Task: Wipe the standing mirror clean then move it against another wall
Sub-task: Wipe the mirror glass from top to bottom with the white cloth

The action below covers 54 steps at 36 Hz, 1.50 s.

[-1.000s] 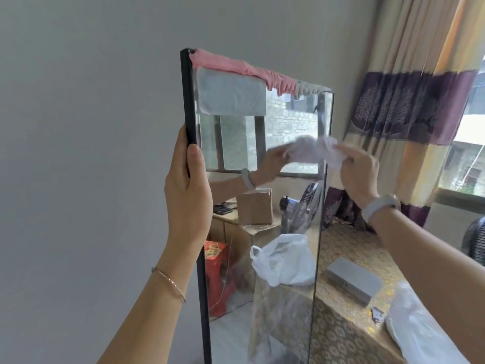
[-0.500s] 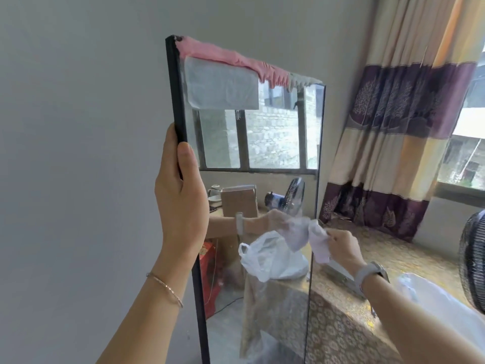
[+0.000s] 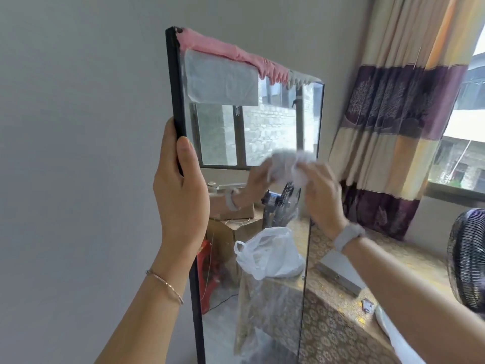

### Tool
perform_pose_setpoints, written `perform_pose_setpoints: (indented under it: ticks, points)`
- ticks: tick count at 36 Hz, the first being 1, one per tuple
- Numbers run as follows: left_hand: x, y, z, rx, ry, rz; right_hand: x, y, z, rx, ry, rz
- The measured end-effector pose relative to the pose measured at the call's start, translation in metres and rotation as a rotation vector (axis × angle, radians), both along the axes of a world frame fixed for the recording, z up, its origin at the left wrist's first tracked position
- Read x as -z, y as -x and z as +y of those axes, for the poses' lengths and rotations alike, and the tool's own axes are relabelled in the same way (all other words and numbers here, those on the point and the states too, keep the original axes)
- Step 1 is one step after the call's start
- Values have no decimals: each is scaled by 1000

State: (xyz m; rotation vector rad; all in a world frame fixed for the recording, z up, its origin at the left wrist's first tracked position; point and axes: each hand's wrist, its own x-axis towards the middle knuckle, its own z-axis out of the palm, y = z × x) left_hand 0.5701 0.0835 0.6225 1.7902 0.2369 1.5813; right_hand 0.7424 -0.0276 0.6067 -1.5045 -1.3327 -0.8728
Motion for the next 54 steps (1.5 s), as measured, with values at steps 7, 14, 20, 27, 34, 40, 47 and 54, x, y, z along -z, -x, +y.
perform_pose_setpoints:
  ticks: [7,14,20,27,34,40,47,54]
  points:
    - [-39,88,-71,-325,98,-138,95,-10,-54,-12,980,127]
    - [-33,81,-66,-299,87,-102,-15,-6,-36,126,282,173]
    - [-36,78,-75,-289,89,-144,-105,2,0,119,-145,141]
    - [-29,51,-44,-156,157,-5,0,14,-4,-77,50,-56]
    - [-36,91,-61,-327,93,-119,46,8,-45,26,1128,199]
    - [-34,88,-59,-341,82,-119,-49,14,-33,162,346,214]
    - [-35,86,-65,-297,88,-114,-87,46,7,78,-34,109]
    - [-12,93,-65,-251,163,-90,61,58,-18,-96,243,-77]
